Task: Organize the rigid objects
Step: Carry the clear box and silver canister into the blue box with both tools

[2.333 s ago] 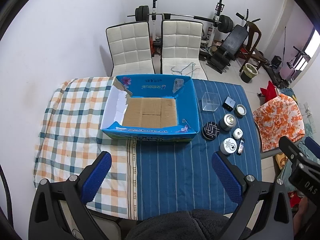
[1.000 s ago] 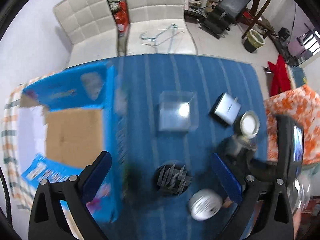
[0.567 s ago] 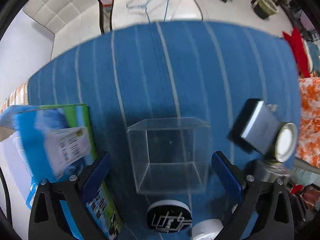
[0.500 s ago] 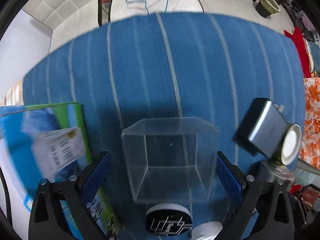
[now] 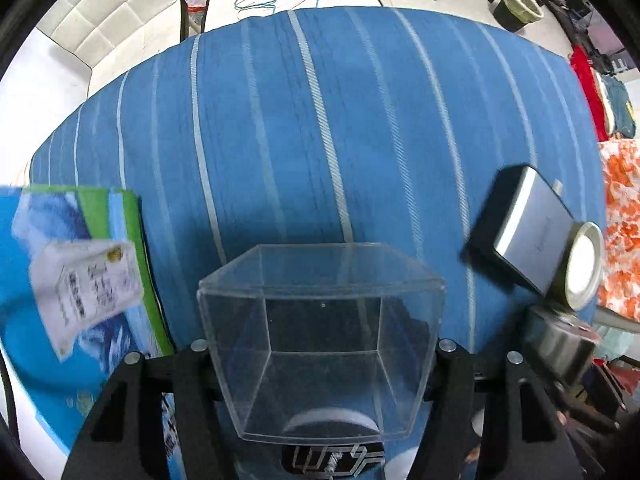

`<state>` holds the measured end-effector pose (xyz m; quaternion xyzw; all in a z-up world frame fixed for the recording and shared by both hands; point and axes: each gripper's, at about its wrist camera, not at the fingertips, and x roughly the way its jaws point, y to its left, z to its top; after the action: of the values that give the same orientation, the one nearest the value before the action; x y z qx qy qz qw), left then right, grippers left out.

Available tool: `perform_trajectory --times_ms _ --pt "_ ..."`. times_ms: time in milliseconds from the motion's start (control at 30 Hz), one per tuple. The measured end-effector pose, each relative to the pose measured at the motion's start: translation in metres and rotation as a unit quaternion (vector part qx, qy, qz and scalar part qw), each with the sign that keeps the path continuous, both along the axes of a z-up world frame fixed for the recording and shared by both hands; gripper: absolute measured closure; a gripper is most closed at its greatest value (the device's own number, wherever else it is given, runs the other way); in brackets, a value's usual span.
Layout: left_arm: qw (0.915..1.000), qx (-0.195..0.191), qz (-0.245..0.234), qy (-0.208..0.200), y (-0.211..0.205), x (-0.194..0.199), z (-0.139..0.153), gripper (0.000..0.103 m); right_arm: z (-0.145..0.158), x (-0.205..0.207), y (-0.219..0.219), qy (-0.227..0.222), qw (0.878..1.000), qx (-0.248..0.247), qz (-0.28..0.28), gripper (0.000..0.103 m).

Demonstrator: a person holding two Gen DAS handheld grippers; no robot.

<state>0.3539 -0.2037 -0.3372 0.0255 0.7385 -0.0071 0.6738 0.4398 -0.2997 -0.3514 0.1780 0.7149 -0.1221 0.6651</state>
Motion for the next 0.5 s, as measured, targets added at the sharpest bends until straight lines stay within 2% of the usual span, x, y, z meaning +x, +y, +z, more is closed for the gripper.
perform_trajectory --times_ms 133,300,367,500 --pt "0.9997 -0.002 -0.012 -0.021 -0.006 -0.019 0.015 0.042 0.008 -0.012 0.002 -0.004 1.000 0.005 -0.002 0.030" --pt "0.9985 -0.016 -0.005 -0.052 0.005 -0.042 0.044 0.042 0.030 -0.029 0.006 -0.023 1.000 0.019 -0.009 0.030" --pt "0.9974 -0.020 -0.007 -0.068 0.018 -0.052 0.072 0.042 0.042 -0.034 0.010 -0.033 0.999 0.024 -0.005 0.030" --pt "0.9945 -0.040 0.005 -0.096 0.044 -0.065 0.109 0.042 0.076 -0.045 0.028 -0.061 0.997 0.034 0.012 0.030"
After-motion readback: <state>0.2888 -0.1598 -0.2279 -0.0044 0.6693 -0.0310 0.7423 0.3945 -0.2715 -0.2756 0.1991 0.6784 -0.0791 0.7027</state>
